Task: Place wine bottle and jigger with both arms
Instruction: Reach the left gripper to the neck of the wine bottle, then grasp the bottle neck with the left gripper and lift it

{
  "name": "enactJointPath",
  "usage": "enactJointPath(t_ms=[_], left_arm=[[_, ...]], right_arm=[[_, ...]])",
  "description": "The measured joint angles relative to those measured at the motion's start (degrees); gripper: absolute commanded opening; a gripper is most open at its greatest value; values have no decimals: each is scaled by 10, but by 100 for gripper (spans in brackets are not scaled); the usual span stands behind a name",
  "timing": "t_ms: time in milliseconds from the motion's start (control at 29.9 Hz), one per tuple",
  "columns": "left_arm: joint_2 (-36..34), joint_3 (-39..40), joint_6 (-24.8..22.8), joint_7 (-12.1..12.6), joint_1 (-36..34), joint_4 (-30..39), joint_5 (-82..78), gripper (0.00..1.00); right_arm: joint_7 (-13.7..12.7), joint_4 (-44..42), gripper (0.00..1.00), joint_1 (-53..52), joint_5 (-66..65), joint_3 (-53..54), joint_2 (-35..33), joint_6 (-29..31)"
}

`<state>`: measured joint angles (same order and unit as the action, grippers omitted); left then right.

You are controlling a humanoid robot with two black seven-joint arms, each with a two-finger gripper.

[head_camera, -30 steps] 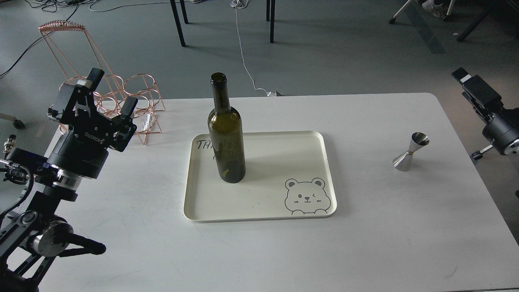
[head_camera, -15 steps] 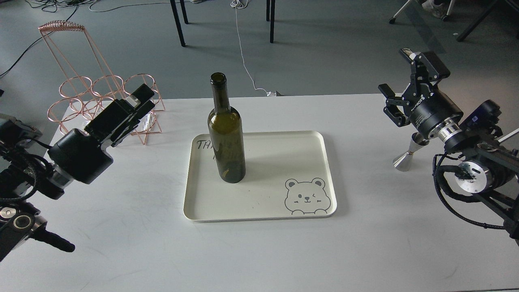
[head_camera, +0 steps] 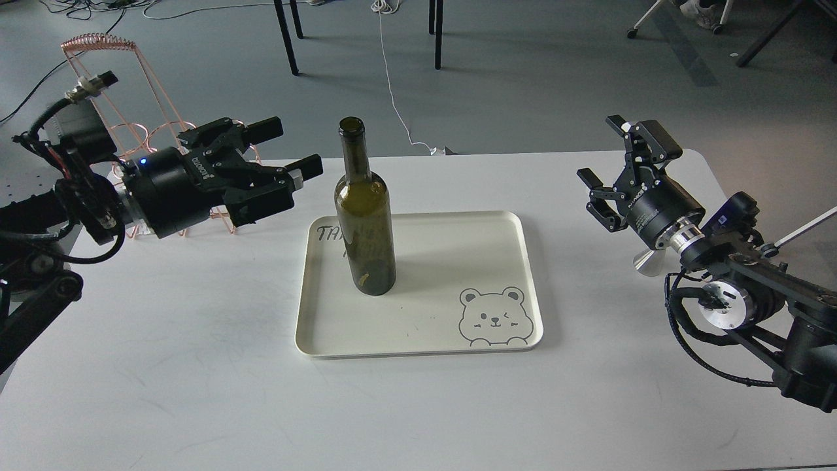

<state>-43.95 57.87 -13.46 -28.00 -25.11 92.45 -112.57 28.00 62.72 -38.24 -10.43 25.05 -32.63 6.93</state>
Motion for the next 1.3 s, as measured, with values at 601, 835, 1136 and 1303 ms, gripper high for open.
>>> enactJointPath(t_ms=[601, 835, 1136, 1303], left_arm=[[96, -71, 4, 0, -85, -87, -29, 98], [117, -90, 8, 0, -109, -118, -36, 96], [124, -100, 20, 0, -116, -130, -36, 60], [127, -100, 20, 0, -117, -130, -36, 42]], right_arm=[[0, 1, 99, 5, -29, 2, -3, -23], [0, 1, 99, 5, -29, 3, -4, -28], [0, 1, 99, 5, -29, 3, -4, -30], [0, 1, 99, 6, -29, 3, -3, -31]])
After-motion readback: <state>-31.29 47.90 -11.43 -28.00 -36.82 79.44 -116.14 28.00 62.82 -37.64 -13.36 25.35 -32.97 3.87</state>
